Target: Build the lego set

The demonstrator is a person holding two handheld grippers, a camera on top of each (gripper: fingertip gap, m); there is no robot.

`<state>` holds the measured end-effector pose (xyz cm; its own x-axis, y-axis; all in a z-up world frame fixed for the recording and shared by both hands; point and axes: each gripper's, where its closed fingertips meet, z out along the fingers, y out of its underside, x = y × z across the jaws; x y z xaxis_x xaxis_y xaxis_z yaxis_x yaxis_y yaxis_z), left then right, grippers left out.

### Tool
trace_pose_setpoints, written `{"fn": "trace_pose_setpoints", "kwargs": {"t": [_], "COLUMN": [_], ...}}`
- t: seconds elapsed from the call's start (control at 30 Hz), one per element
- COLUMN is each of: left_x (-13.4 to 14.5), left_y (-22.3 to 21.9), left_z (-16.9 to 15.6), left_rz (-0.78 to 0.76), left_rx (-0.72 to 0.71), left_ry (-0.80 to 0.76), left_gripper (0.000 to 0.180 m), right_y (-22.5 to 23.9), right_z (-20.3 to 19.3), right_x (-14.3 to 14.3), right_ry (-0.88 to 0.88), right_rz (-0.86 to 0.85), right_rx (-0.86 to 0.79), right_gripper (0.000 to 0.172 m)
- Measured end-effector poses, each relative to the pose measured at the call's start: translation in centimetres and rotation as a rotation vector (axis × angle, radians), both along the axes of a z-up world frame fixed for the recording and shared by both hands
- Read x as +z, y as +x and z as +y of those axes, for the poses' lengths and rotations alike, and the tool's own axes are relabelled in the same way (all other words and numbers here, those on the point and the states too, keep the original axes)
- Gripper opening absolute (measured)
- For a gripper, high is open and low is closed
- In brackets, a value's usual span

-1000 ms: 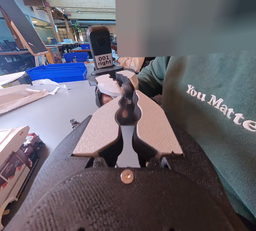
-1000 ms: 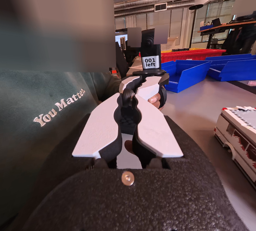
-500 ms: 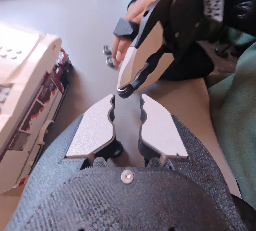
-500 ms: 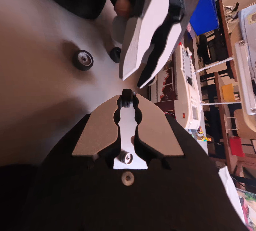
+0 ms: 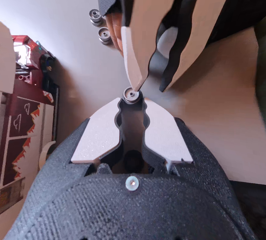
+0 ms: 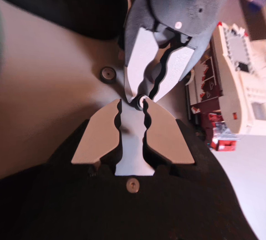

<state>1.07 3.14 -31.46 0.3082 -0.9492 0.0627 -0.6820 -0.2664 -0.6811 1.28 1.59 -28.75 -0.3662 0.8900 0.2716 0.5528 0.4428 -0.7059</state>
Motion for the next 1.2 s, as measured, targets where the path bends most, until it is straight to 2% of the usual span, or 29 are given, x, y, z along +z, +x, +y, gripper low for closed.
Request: {"fn": "trace_pose_setpoints", "kwargs": {"t": [0.07, 0.13, 0.17, 0.37, 0.6, 0.9, 1.07, 1.2], "left_x": [0.0, 0.0, 0.0, -0.1, -0.1, -0.1, -0.1, 0.0], "left_y": [0.1, 0.0, -0.1, -0.2, 0.0, -0.7, -0.9, -1.1], "left_z": [-0.3, -0.3, -0.3, -0.4, -0.3, -0.7, -0.7, -0.9], "left_rz": [-0.006, -0.014, -0.018, -0.007, -0.01, -0.027, -0.026, -0.04], "left_rx": [-0.024, -0.028, -0.029, -0.052, -0.053, -0.047, 0.007, 0.053], "left_ry": [0.007, 0.003, -0.001, 0.043, 0.072, 0.067, 0.045, 0.005], "left_gripper": [0.028, 0.029, 0.029, 0.029, 0.025, 0.022, 0.02, 0.025], "right_y": [-0.1, -0.7, -0.8, -0.9, -0.7, -0.7, -0.7, -0.6], "right_z": [0.4, 0.6, 0.6, 1.2, 1.0, 1.4, 1.5, 1.5], "right_x": [0.5, 0.8, 0.7, -1.3, -1.5, -1.6, -1.7, -1.7], "right_ry": [-0.138, -0.214, -0.23, -0.172, -0.214, -0.194, -0.207, -0.236], "right_rz": [-0.053, -0.074, -0.098, -0.263, -0.44, -0.486, -0.496, -0.527], "right_rx": [-0.054, -0.079, -0.078, -0.122, -0.204, -0.291, -0.324, -0.337], "right_gripper": [0.019, 0.002, 0.0, 0.0, 0.0, 0.0, 0.0, 0.0]}}
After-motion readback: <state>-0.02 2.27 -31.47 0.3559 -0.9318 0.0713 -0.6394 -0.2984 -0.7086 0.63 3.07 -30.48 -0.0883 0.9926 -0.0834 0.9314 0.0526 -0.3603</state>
